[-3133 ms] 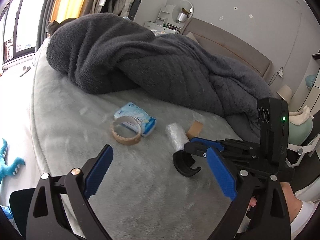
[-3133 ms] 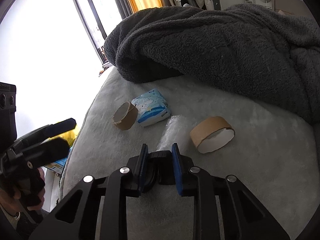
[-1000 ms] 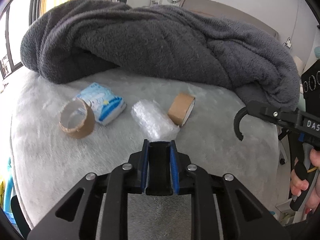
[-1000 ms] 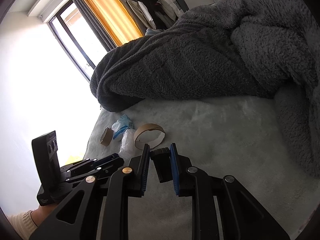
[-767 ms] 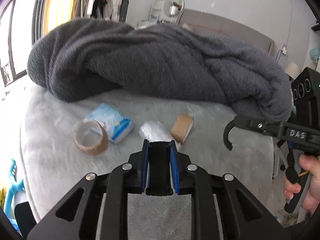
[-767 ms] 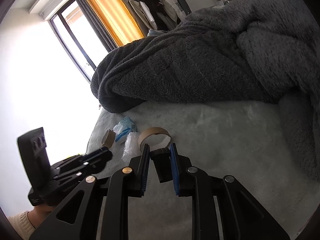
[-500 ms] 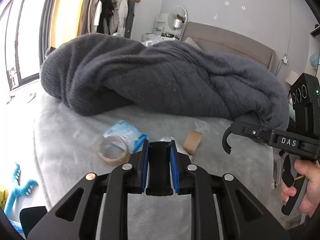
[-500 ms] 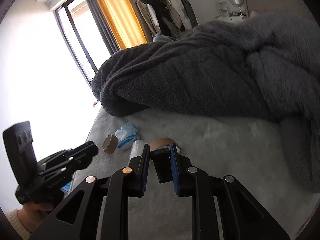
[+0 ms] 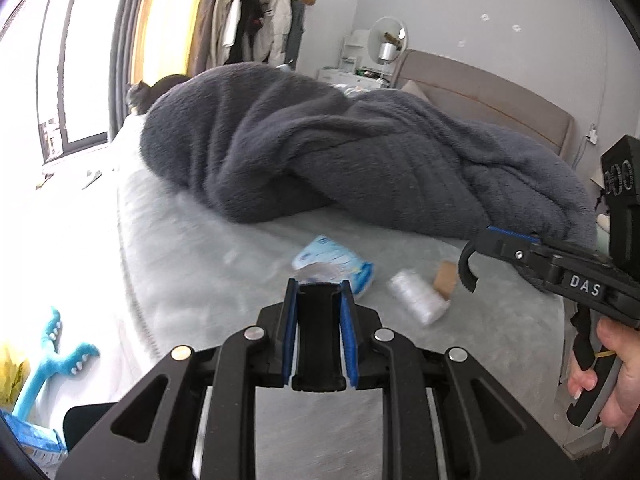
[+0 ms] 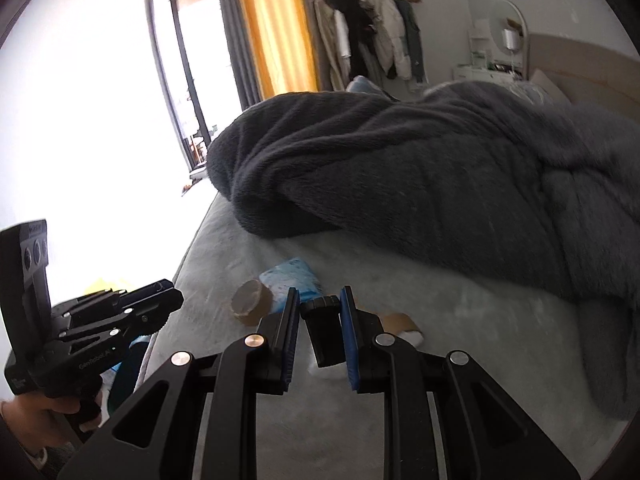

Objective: Collect trash

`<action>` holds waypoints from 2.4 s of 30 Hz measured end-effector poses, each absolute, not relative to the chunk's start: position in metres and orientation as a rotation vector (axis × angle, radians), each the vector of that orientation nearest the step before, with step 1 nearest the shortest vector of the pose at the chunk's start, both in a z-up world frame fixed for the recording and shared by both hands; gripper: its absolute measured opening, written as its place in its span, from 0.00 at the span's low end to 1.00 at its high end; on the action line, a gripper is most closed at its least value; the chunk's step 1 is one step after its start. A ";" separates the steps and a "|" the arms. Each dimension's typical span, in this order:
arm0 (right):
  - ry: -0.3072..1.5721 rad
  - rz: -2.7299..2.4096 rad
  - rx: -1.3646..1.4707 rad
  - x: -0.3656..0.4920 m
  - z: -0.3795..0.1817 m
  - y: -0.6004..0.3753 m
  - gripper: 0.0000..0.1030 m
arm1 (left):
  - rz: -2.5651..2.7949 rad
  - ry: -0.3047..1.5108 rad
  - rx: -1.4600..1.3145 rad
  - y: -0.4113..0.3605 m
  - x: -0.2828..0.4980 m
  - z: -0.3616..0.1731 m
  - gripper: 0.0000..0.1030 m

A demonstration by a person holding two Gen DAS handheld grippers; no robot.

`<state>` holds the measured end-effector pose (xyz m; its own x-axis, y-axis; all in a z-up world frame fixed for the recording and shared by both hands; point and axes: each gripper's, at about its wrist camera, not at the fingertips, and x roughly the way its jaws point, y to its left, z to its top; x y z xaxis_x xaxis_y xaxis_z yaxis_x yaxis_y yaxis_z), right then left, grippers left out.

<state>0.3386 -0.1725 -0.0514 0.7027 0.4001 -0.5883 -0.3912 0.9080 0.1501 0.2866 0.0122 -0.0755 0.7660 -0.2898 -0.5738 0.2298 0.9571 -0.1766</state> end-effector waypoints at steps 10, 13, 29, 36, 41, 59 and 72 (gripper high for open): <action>0.654 0.514 -0.042 0.340 -0.048 -0.111 0.20 | -0.231 0.714 -0.112 0.060 0.284 -0.089 0.21; 0.656 0.539 -0.056 0.340 -0.048 -0.093 0.20 | -0.221 0.742 -0.121 0.074 0.284 -0.094 0.21; 0.718 0.682 -0.043 0.337 -0.061 -0.002 0.20 | -0.147 0.881 -0.149 0.141 0.276 -0.123 0.21; 0.807 0.740 0.043 0.342 -0.076 0.028 0.20 | -0.120 0.947 -0.160 0.166 0.272 -0.141 0.21; 0.837 0.756 0.018 0.340 -0.084 0.050 0.20 | -0.096 1.019 -0.168 0.187 0.268 -0.161 0.21; 0.998 0.848 -0.046 0.331 -0.129 0.117 0.20 | -0.039 1.232 -0.188 0.234 0.247 -0.214 0.21; 1.090 0.869 -0.069 0.328 -0.158 0.148 0.20 | -0.020 1.286 -0.205 0.258 0.230 -0.221 0.49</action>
<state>0.3276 0.1476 -0.1584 0.1761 0.5814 -0.7943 -0.6453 0.6776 0.3529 0.2299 0.2578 -0.2207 0.2837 -0.1288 -0.9502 -0.0993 0.9817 -0.1627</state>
